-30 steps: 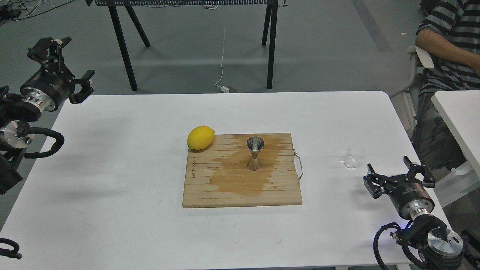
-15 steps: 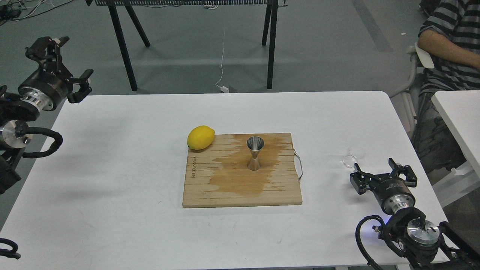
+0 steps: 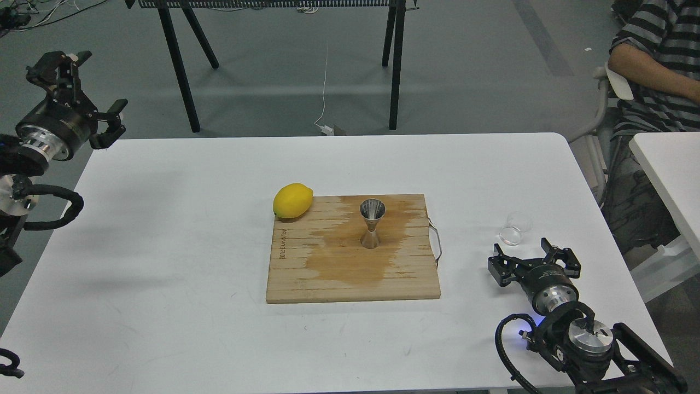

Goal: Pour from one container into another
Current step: 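Lower the right gripper toward the small clear glass cup, then close the right gripper around the clear glass cup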

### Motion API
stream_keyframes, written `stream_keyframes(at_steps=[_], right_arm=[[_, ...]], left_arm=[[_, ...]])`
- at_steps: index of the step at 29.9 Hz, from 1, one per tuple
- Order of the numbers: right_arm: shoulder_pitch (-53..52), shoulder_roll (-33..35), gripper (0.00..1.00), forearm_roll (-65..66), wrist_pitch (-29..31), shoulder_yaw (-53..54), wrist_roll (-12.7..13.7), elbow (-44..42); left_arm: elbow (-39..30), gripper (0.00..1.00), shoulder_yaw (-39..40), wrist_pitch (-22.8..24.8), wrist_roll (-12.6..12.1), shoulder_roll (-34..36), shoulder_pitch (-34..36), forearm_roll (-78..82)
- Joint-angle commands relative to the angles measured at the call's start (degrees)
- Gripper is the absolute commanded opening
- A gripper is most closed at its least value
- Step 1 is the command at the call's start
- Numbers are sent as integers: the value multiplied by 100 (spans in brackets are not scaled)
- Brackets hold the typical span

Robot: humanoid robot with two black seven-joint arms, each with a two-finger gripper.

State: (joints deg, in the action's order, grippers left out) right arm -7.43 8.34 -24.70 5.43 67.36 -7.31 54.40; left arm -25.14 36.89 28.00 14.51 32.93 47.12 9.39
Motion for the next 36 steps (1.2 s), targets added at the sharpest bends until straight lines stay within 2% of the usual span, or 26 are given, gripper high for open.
stream_keyframes(at_steps=[1,18,25,34,36], right_arm=[[-127,-104,99,0,-7,32,1,-140],[-760,-262,97,0,2,-91,10,-992],[-900,-368,93,44,37,-109,54,-1230],[-997,-403,76,53,46,-258,45,-1370],[-1023,-395,70,53,55,-267,45,-1388]], left_arm=[[0,99,-7,0,0,3,7,-8],[0,99,-7,0,0,73,43,-16],[0,99,2,0,0,108,43,-16],[-8,99,-7,0,8,161,43,-16],[-8,99,2,0,8,170,43,-16]])
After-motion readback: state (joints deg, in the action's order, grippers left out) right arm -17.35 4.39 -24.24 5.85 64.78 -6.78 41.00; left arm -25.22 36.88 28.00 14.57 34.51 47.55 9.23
